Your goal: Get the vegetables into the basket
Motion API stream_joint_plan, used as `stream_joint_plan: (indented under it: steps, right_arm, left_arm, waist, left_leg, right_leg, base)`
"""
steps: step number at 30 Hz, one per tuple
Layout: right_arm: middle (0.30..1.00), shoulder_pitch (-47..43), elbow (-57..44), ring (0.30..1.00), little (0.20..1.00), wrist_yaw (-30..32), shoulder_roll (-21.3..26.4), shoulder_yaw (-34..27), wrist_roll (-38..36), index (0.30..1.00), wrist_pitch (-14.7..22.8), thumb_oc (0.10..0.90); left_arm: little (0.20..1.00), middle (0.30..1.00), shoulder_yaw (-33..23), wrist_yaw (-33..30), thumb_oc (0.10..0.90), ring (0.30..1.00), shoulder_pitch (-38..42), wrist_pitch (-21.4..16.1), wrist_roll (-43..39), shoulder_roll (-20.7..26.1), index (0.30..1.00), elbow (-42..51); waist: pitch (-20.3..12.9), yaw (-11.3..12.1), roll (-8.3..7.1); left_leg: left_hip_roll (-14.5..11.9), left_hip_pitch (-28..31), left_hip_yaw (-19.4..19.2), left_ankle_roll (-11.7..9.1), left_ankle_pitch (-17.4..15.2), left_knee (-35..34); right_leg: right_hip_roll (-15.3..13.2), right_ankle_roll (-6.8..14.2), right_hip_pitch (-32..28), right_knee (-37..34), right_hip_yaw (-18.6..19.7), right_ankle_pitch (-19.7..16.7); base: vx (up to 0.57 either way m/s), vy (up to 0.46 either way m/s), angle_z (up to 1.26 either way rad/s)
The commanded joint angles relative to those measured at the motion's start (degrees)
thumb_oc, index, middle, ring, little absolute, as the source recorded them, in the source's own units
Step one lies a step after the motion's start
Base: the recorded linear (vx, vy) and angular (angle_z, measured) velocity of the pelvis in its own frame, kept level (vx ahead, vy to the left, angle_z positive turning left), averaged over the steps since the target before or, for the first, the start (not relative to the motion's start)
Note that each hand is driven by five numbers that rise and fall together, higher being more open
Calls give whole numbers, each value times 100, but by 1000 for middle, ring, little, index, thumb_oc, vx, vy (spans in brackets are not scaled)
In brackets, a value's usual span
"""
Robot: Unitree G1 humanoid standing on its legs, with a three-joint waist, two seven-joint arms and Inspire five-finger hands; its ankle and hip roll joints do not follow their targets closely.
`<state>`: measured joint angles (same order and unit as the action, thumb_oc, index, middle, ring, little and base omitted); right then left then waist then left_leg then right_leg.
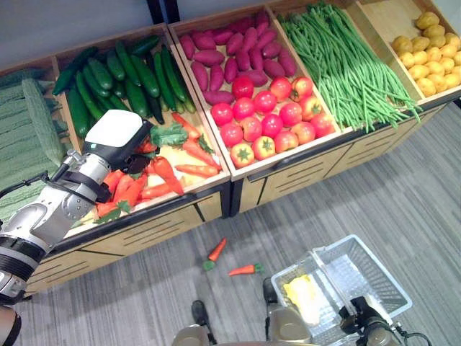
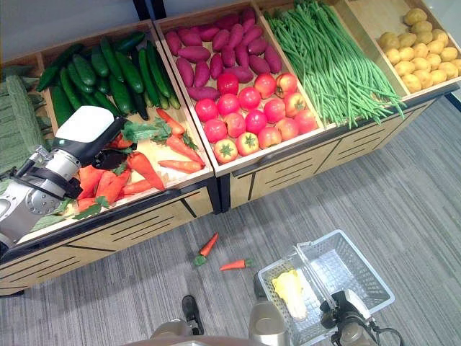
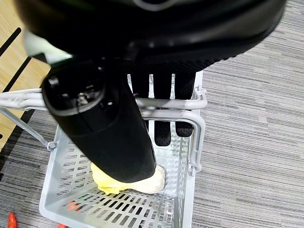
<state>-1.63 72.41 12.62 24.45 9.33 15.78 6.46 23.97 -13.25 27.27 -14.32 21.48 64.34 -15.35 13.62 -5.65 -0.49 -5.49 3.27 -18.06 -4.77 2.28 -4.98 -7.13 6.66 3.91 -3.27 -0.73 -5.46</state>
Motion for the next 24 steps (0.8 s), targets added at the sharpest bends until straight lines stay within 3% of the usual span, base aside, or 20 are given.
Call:
stream_joint_plan:
  steps: [1,11,16,19,20,23,24]
  right_arm:
    - [300,398,5,300,300,139,278,-49,-63,300,-12,400]
    - [300,523,-31,300,300,160,295,-208,-121,300,-42,400]
    - [300,551,-70,300,300,198,268,-299,-140,300,-61,400]
    - [300,517,-56,300,300,211,254,-303,-138,300,-73,400]
    - [300,477,-23,300,300,237,211,-295,-156,300,-92,400]
    - [300,388,39,300,300,280,228,-293,-189,300,-82,400]
    - [300,380,35,300,300,289,226,-310,-208,300,-81,400]
  left_arm:
    - [300,300,-455,-192,400,300,688,-199,-274,310,300,390]
    - [300,300,-324,-28,400,300,708,-339,-407,294,300,727]
    - [300,300,-396,-64,400,300,684,-378,-358,375,300,854]
    - [300,300,-457,-74,400,300,653,-376,-343,434,300,899]
    - [300,300,-557,-112,400,300,559,-368,-326,516,300,915]
    - [300,300,-693,-97,400,300,587,-323,-337,621,300,1005]
    - [300,300,-693,-75,400,300,603,-321,-346,625,300,1015]
  waist:
    - [-482,-16,-149]
    - [-446,-95,-244]
    - [-320,-226,-364]
    - [-301,-208,-377]
    - [-262,-137,-367]
    - [-248,20,-191]
    - [-261,34,-196]
  left_leg:
    - [89,116,192,-25,-195,50]
    - [253,97,87,109,-402,285]
    - [449,41,-162,232,-413,215]
    - [457,-4,-260,246,-391,199]
    - [383,-74,-397,261,-335,195]
    - [105,-339,-771,293,-286,433]
    - [90,-377,-830,290,-291,494]
  right_leg:
    - [-376,429,350,191,231,-311]
    - [-507,531,445,336,399,-388]
    - [-555,736,847,374,759,-1036]
    - [-546,769,954,377,800,-1134]
    - [-527,724,1007,500,622,-1010]
    - [-503,472,782,1693,-123,-49]
    - [-497,460,732,1731,-160,10]
  base:
    - [-8,43,-3]
    - [-17,68,-6]
    - [-87,88,-24]
    - [-86,20,-37]
    - [-202,1,-26]
    - [-240,35,-84]
    - [-168,-30,-92]
